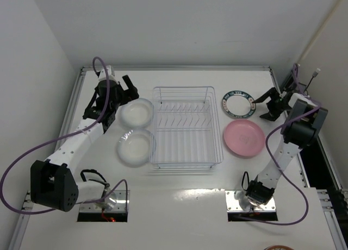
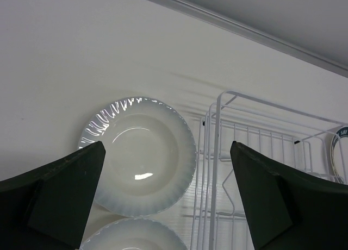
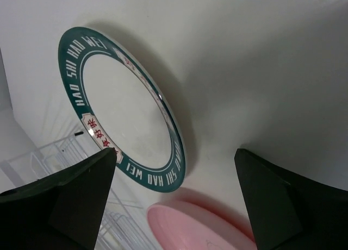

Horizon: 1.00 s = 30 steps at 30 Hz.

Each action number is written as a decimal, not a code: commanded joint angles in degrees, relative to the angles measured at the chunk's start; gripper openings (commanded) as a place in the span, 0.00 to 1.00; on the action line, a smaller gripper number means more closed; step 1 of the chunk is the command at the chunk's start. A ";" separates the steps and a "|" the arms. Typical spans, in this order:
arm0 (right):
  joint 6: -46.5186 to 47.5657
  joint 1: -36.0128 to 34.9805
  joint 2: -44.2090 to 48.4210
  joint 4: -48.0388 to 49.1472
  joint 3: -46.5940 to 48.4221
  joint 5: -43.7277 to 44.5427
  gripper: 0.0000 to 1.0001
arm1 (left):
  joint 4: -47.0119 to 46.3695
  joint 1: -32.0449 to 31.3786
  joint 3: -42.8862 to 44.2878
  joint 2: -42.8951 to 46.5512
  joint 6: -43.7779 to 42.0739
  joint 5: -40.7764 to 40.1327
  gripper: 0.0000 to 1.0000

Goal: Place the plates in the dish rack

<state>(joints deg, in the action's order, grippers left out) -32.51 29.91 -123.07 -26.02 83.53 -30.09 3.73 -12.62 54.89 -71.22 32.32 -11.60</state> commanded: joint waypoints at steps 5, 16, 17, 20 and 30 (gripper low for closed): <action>6.92 -1.26 -7.79 -4.28 9.01 -4.98 0.85 | 1.36 0.58 5.48 -1.90 -1.47 -0.09 1.00; 16.06 -2.40 -14.83 -17.03 23.08 -3.84 0.53 | 4.36 1.11 6.54 -2.43 -1.47 -0.09 1.00; 16.95 -2.92 -14.83 -17.92 23.08 -2.36 0.51 | 4.36 1.11 6.54 -2.43 -1.47 -0.09 1.00; 20.11 -3.46 -15.36 -20.03 23.70 -0.51 0.48 | 4.89 1.11 6.54 -2.96 -1.47 -0.62 1.00; 23.90 -5.12 -11.32 -22.23 20.45 1.26 0.47 | 4.89 1.11 6.54 -2.96 -0.94 -0.62 1.00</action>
<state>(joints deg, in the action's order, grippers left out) -11.68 25.87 -136.33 -45.23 105.32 -31.55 9.08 -12.27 59.31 -74.22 31.53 -11.84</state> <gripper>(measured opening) 0.466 1.000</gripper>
